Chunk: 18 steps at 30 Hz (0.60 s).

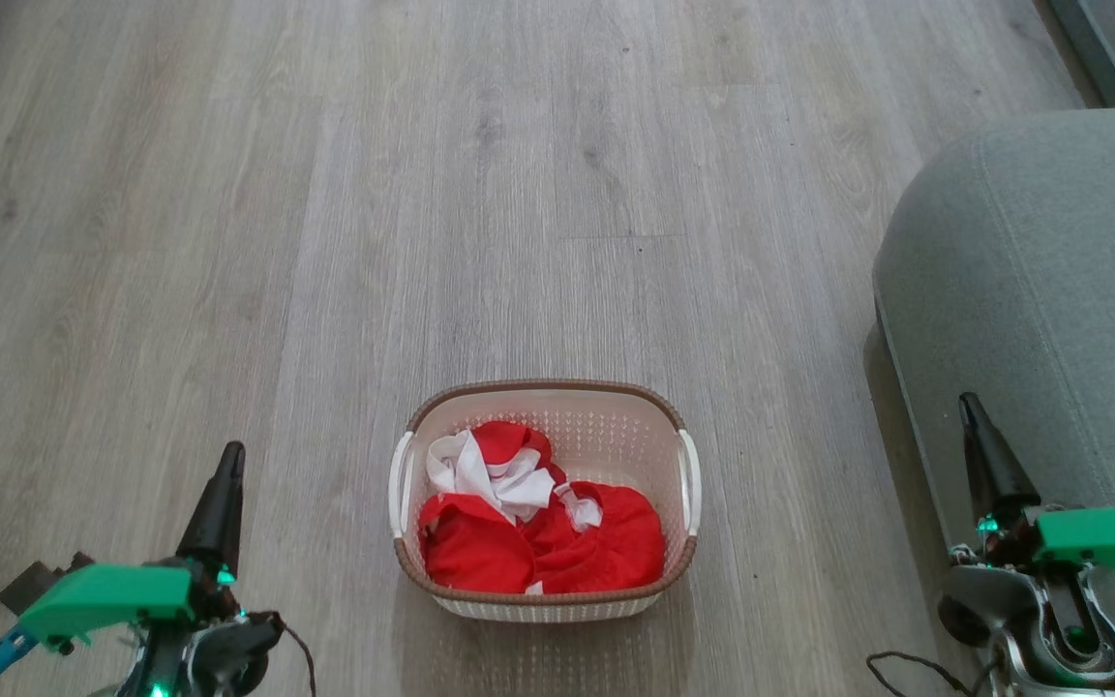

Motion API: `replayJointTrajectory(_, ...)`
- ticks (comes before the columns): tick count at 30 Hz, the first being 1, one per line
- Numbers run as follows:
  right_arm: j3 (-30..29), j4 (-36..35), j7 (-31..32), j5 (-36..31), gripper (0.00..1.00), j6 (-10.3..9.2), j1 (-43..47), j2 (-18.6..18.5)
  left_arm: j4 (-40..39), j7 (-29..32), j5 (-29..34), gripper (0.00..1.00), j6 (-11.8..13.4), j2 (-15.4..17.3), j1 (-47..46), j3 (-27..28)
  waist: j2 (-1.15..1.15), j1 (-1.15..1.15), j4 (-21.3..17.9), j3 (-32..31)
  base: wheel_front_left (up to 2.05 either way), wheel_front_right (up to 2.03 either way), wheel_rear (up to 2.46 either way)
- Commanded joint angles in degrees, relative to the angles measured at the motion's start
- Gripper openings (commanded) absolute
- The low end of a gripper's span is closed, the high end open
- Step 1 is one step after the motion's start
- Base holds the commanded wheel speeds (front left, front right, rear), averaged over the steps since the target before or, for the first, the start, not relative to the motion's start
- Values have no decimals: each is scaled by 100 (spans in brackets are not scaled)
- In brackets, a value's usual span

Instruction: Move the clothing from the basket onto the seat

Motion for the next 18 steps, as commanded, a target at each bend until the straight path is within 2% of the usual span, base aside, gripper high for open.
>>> replayJointTrajectory(1,103,-223,31,36,0,-1,-103,-8,-196,41,-33,0,-53,45,-284,196,0,0,0,0,0,0,0)
replayJointTrajectory(18,103,-223,31,36,0,-1,-103,-8,-196,41,-33,0,-53,45,-284,196,0,0,0,0,0,0,0)
